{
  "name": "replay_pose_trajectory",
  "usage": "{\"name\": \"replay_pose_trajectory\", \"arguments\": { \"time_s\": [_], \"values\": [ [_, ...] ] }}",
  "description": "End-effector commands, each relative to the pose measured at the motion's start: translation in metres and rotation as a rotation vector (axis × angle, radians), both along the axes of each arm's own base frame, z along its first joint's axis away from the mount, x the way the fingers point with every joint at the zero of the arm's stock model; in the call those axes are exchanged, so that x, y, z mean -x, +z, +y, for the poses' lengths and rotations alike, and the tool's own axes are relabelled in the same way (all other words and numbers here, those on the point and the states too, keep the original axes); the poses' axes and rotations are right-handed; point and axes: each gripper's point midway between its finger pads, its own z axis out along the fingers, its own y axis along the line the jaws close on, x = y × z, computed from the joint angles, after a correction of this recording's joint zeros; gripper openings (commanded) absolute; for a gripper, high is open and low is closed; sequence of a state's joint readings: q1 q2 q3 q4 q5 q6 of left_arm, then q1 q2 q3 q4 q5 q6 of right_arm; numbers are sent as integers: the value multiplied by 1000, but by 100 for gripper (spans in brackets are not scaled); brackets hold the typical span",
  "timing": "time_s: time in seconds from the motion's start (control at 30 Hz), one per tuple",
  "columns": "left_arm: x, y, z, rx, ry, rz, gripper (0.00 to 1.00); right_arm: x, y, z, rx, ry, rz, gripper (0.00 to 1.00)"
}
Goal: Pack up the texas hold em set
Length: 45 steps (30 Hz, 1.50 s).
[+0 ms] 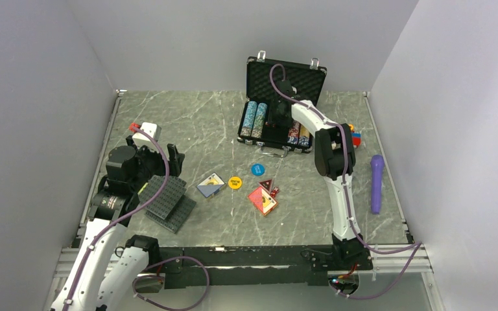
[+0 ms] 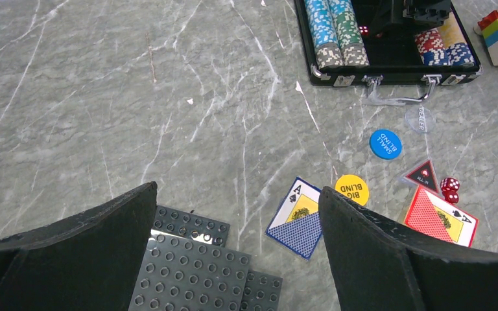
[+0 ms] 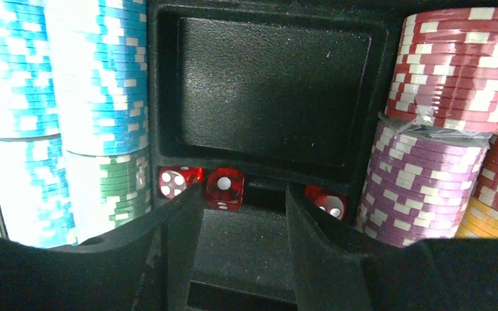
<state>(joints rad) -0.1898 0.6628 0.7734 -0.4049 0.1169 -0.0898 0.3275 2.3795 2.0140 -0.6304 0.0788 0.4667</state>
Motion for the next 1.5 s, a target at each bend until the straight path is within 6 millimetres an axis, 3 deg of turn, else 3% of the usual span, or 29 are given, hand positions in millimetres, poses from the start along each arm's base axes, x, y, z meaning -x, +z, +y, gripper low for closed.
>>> {"name": "replay_pose_trajectory", "arguments": {
  "time_s": [0.0, 0.37, 0.77, 1.03, 1.47],
  "values": [
    [-1, 13, -3, 7, -14, -52, 98, -5, 44, 6, -32, 23, -114, 54],
    [-2, 13, -2, 7, -12, -52, 98, -5, 58, 12, -66, 54, -201, 57],
    [-2, 13, -2, 7, -12, -53, 98, -8, 40, 24, -103, 75, -193, 57],
    [-1, 13, -2, 6, -12, -54, 98, -11, 34, 44, -143, 120, -189, 57],
    [-2, 13, -1, 4, -8, -54, 98, -11, 35, 64, -216, 152, -201, 57]
  ]
}}
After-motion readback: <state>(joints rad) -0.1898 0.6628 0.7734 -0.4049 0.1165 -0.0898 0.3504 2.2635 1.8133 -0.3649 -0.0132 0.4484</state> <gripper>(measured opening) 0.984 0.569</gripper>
